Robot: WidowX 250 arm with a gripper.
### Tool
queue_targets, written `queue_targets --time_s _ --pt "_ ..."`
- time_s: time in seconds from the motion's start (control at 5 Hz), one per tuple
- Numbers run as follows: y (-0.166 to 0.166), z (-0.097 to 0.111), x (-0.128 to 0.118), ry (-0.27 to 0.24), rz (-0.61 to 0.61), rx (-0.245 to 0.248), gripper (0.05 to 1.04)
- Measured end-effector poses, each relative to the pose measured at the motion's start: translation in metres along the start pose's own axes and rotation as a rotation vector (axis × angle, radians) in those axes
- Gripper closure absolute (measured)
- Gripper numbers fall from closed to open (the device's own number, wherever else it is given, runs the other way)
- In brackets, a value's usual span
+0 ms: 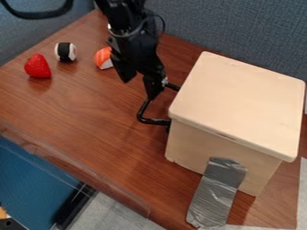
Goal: Opened the drawer
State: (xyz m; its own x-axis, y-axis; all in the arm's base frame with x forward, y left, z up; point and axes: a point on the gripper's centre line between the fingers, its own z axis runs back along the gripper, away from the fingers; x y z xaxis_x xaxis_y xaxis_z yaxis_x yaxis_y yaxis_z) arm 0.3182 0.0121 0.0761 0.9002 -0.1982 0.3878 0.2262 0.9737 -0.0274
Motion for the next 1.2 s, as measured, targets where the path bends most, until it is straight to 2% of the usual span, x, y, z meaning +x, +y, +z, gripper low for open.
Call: queue_targets --time_s 0.2,0.8,1.0,1.2 --pt "-0.003 -0.006 0.003 -0.008 0.002 0.017 0.083" --pt "-0.002 -0.036 0.006 0.024 0.056 0.032 0.083" --pt "0.001 -0.047 0.007 0.038 0.069 0.039 0.135" --pt "0.003 -0.05 0.008 0.032 0.069 0.047 0.424"
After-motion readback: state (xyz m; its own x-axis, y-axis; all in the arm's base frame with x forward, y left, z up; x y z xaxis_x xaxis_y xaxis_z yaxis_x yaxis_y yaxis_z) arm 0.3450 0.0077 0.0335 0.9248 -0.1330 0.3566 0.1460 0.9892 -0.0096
